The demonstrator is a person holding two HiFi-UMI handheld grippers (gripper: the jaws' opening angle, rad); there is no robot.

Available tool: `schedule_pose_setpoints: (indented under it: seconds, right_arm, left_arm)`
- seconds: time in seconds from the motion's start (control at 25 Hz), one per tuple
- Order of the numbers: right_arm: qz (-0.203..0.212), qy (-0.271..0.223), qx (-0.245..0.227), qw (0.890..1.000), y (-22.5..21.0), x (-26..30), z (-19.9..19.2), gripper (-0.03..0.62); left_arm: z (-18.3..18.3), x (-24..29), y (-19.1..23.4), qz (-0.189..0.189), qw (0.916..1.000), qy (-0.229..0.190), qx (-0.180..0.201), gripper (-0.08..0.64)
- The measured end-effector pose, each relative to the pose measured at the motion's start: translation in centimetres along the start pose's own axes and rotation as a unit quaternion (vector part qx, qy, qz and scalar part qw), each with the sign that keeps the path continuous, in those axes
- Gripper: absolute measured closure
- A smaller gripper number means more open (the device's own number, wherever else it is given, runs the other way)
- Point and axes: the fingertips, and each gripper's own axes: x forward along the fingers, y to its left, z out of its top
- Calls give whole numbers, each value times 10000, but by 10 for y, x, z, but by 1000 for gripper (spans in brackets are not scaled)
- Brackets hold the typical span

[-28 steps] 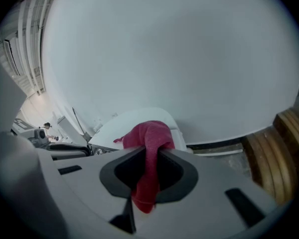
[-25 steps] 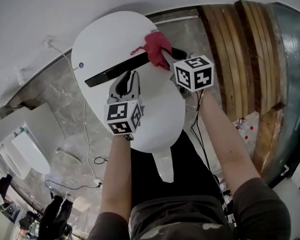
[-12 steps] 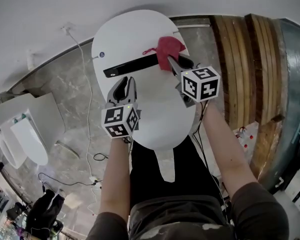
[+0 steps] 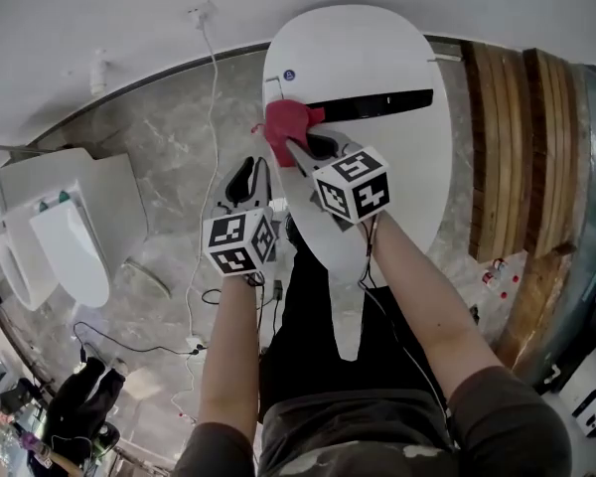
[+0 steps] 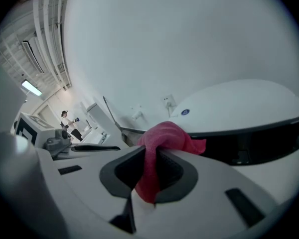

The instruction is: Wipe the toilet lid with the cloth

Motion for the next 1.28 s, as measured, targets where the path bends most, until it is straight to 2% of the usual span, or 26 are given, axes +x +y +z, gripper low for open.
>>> schedule_pose_setpoints:
  seconds: [0.2, 0.44, 0.68, 0.96, 1.16, 1.28]
  right_arm:
    - [13, 205, 12, 9998, 10, 24, -27, 543]
    - [-148, 57, 221, 9996, -16, 1, -32, 543]
    - [-413, -43, 420, 9983, -76, -58, -39, 543]
    - [-806, -308, 808, 9930, -180, -143, -50, 543]
    - [-1108, -420, 1064, 9872, -242, -193, -60, 543]
    - [-1220, -396, 1029, 9864, -262, -213, -66, 543]
  left_arm:
    - [-14, 0, 18, -18, 9999, 74, -126, 483]
    - [-33, 7, -6, -203, 9995, 218, -67, 483]
    - [-43, 30, -79, -429, 9986, 296, 12, 483]
    - [-55, 70, -186, -745, 9962, 381, 233, 483]
    - [-64, 93, -245, -869, 9951, 405, 232, 483]
    - [-74, 100, -272, -1035, 9933, 491, 181, 483]
